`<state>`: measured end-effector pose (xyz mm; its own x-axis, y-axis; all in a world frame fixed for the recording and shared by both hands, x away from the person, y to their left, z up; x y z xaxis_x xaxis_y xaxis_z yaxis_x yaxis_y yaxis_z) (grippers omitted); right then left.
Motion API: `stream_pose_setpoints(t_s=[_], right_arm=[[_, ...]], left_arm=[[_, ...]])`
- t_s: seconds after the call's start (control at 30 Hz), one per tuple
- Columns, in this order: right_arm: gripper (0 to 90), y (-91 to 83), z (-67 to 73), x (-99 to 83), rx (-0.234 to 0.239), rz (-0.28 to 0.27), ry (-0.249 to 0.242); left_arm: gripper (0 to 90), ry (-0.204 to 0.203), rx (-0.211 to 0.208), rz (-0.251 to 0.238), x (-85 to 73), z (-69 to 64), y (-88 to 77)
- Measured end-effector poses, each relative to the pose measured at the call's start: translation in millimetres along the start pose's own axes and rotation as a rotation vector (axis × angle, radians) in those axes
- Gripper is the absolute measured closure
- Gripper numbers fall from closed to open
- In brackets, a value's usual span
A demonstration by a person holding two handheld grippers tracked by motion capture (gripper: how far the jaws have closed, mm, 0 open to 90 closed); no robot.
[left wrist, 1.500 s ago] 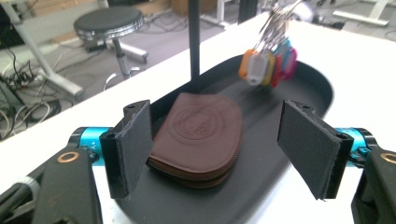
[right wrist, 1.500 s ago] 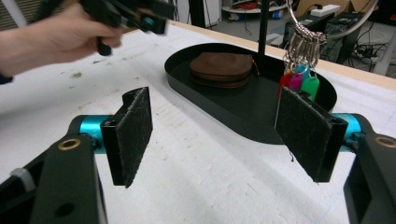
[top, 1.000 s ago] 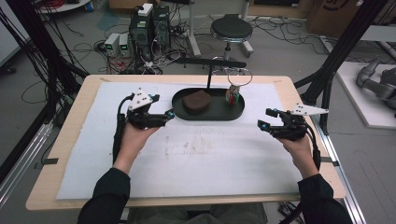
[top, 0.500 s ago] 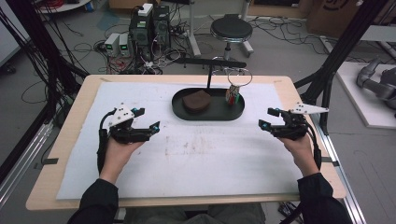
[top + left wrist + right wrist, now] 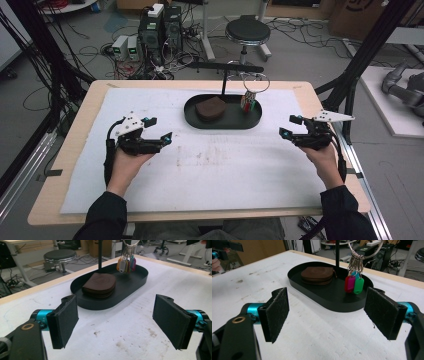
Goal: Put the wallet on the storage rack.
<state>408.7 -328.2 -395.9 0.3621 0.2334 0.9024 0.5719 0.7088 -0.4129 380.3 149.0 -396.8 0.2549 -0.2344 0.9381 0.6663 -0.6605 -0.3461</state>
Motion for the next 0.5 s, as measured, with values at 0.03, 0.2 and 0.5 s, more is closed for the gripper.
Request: stream_pose_setpoints(t_s=[0.03, 0.2, 0.5], right_arm=[[20.6, 0.0, 0.0, 0.0, 0.0, 0.0, 0.0], [20.5, -1.0, -1.3, -1.6, -0.014, 0.009, -0.008], [20.6, 0.0, -1.2, -2.4, -0.015, 0.016, -0.008]], left_arm=[[20.5, 0.001, 0.001, -0.003, 0.1, -0.2, 0.7], [20.5, 0.001, -0.001, 0.001, -0.9, 1.2, 2.7], [20.5, -0.009, -0.005, 0.015, -4.0, 3.7, 4.3]])
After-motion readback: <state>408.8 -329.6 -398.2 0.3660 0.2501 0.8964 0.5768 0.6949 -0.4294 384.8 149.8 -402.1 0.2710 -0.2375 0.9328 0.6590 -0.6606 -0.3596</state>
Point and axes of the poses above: each handheld gripper's, and its own axes: y roughly forward along the jaws, x roughly out of its top, z roughly to its left, the point moved 5 cm from there along y, roughly forward along the jaws, and after that the axes turned 3 degrees about z, right-handed, at the moved point
